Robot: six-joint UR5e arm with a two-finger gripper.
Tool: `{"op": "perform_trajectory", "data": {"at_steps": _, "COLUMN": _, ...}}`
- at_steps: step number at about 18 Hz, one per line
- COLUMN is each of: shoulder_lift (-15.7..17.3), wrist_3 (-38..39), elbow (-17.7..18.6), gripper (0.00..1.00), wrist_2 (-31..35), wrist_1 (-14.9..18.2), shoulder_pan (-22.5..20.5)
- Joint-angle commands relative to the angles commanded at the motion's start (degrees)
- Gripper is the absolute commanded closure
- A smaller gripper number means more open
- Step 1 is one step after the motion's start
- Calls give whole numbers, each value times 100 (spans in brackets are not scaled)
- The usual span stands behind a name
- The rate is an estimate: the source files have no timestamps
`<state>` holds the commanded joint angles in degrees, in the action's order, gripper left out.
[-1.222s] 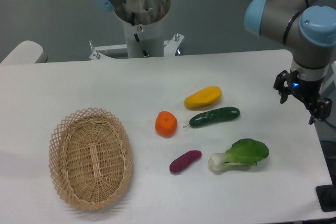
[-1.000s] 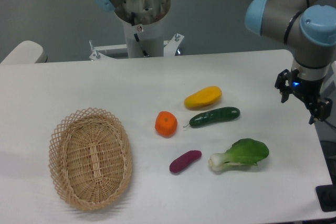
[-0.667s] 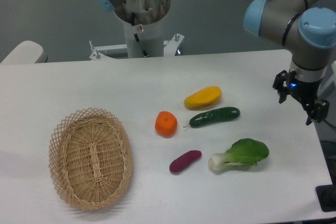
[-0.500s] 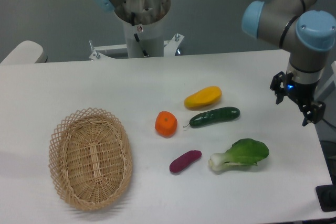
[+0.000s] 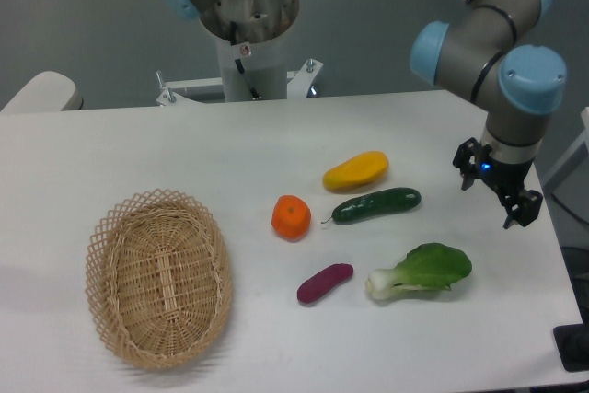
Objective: Pick up the cucumber from the table
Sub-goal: 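Move the open gripper toward the green cucumber and lower it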
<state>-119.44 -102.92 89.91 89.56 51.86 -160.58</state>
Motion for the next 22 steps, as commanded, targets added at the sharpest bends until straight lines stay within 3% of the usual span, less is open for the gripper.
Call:
{"op": "perform_trajectory", "data": {"at_steps": 9, "shoulder_lift": 70, "wrist_3": -834, "elbow": 703, "gripper": 0, "wrist_2": 220, "wrist_1": -97, "shoulder_pan": 123}}
{"op": "perform_trajectory", "data": {"at_steps": 22, "shoulder_lift": 386, "wrist_3": -844, "elbow": 1372, "gripper": 0, "wrist_2": 176, "wrist_1": -123, "shoulder_pan": 316}}
